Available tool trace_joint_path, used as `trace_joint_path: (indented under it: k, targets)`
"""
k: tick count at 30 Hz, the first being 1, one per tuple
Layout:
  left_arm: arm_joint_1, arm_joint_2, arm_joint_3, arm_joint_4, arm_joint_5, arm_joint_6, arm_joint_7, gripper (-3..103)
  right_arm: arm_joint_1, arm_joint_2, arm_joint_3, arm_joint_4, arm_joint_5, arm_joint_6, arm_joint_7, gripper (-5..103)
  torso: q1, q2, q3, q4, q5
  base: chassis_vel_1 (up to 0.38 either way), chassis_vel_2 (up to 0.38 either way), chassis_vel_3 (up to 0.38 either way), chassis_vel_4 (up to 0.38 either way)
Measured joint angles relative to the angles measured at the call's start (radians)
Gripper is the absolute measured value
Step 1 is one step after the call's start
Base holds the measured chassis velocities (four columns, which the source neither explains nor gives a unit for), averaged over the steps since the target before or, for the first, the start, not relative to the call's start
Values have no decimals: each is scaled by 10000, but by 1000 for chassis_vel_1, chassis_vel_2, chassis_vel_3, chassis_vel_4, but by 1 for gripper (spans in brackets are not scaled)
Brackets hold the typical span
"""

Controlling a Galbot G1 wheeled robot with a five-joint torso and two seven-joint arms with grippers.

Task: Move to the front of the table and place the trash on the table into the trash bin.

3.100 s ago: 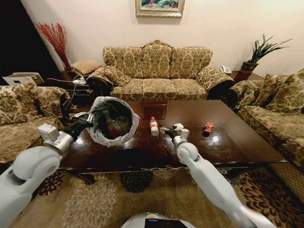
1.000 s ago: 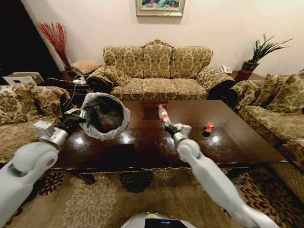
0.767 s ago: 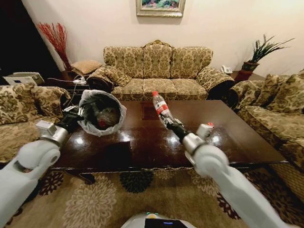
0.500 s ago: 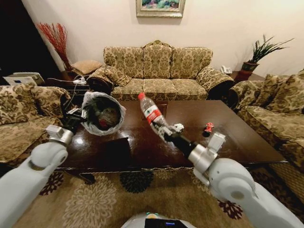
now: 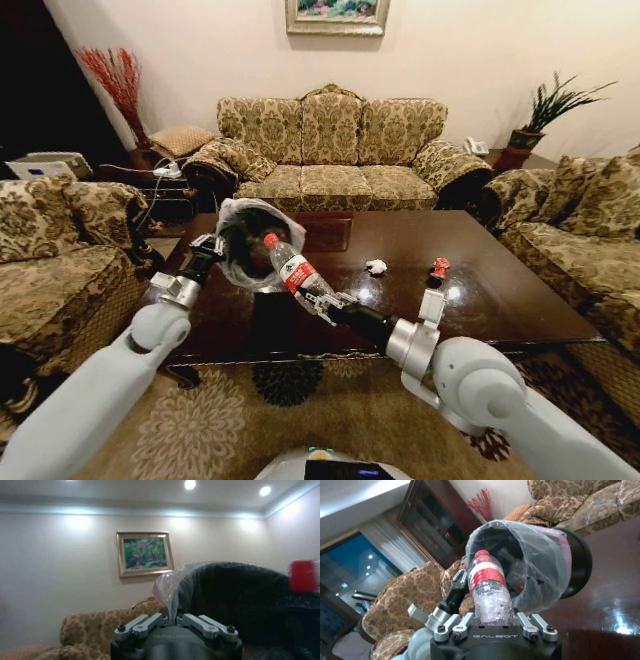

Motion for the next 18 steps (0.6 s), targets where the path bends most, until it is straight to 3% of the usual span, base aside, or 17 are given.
trace_joint_path:
  k: [6,13,16,18]
  targets:
    - [424,-26,-164,-374,16,-32,162,3,304,315,-68,-53,334,-41,518,27,0,-1,0,0,-1,0,0,0,0]
    - [698,147,-273,-431,726,-77,204,3,1110,716,-162,-182,1665,87,1609,27,0,-1,0,1,-4,0,0,0,0]
    - [976,386,-563,-572,1349,-69,210,3,1685,1131,-251,-417,2788,365,3006,27,0,-2,0,0,-4,0,0,0,0]
    - [1070,446,-692,-591,1456,-63,214,3,1761,1240,-262,-473,2968,456,3269,27,0,-1,0,0,-2,0,0,0,0]
